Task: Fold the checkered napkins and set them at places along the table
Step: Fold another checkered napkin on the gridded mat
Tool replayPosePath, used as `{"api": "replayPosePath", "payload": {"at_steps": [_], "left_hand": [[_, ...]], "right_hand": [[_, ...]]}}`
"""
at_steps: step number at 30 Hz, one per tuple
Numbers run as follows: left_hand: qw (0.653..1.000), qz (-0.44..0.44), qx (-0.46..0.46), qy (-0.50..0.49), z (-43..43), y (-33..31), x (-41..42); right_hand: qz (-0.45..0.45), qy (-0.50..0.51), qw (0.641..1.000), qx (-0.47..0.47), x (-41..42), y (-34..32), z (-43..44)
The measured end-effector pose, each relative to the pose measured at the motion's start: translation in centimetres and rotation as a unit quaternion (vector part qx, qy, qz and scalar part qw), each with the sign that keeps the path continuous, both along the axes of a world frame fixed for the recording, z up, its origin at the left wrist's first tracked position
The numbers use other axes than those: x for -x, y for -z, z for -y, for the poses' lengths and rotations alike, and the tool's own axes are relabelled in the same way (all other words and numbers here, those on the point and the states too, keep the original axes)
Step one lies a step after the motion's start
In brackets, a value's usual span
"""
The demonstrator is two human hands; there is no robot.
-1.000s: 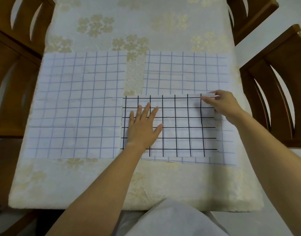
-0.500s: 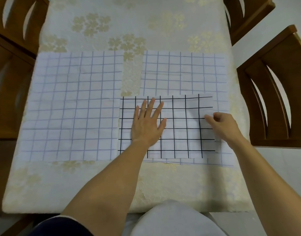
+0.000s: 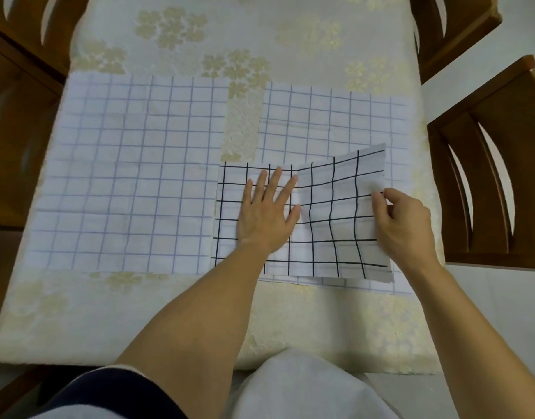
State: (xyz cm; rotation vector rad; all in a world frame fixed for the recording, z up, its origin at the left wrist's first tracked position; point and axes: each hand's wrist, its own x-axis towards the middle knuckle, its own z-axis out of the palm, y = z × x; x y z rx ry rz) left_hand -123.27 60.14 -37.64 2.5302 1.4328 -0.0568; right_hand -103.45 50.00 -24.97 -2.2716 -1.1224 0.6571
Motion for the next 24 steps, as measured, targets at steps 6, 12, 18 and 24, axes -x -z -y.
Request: {"api": "replayPosePath", "payload": {"at_steps": [6, 12, 18, 24], "left_hand": [[1.000, 0.009, -0.014, 0.003, 0.0, 0.2, -0.1], [0.999, 0.021, 0.045, 0.001, -0.1, -1.5, 0.2], [0.809, 0.496, 0.193, -0.249, -1.3, -5.7, 2.4], [0.714, 0.514, 0.328, -0.343, -3.2, -7.6, 8.1]], "right_hand": [[0.016, -0.049, 0.997, -0.054, 4.4, -1.9, -1.2], [0.009, -0.102, 0.994, -0.036, 9.0, -2.0, -3.5], [0.055, -0.156, 0.986, -0.007, 13.4, -1.1, -6.1], [0.072, -0.234, 0.967, 0.072, 16.8, 0.9, -8.2]]}}
